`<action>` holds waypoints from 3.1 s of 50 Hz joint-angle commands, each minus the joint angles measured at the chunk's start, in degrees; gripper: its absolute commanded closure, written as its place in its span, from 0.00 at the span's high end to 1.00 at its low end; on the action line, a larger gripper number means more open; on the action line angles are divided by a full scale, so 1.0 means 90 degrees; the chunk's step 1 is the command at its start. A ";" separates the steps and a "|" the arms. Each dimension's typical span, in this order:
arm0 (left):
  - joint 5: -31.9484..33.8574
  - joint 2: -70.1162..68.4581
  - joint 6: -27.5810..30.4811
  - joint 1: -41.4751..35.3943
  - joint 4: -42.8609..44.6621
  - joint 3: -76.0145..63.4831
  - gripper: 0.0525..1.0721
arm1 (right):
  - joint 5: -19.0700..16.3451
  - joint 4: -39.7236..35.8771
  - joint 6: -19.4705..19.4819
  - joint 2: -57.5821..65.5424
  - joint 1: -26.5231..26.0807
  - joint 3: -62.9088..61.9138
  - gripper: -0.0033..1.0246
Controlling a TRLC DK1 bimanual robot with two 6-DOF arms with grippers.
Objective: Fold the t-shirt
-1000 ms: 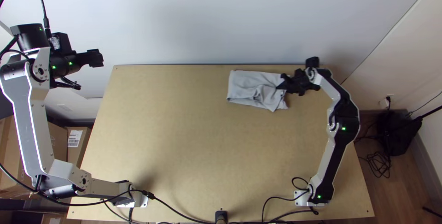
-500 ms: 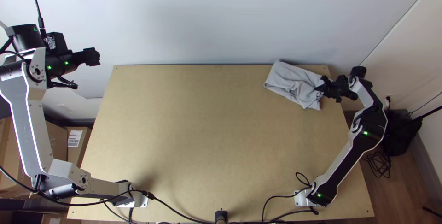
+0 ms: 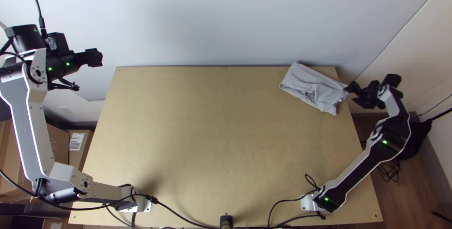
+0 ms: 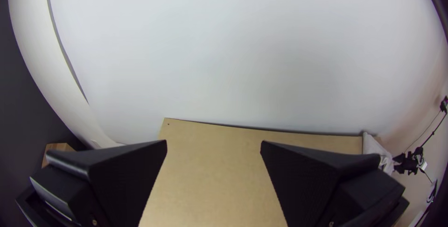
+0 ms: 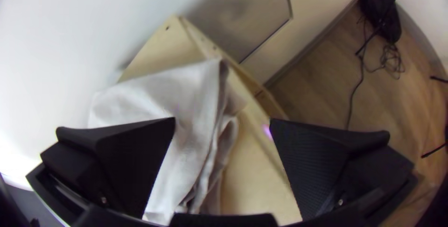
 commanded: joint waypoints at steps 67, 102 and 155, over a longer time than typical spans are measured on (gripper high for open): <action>0.0153 -0.6279 -0.0366 0.0300 0.5372 -0.8781 0.95 | 0.1462 0.5822 -0.0938 -1.2374 0.2934 -0.8086 0.96; 0.0065 -0.9384 -0.0825 0.0104 0.7569 -1.2307 0.95 | 0.1921 0.5646 -0.0333 -1.3966 0.3286 -1.1250 0.96; -0.0043 -0.9589 -0.0278 0.0231 0.7140 -1.3205 0.95 | 0.2526 0.3537 -0.0411 -1.3956 0.3149 -1.1211 0.96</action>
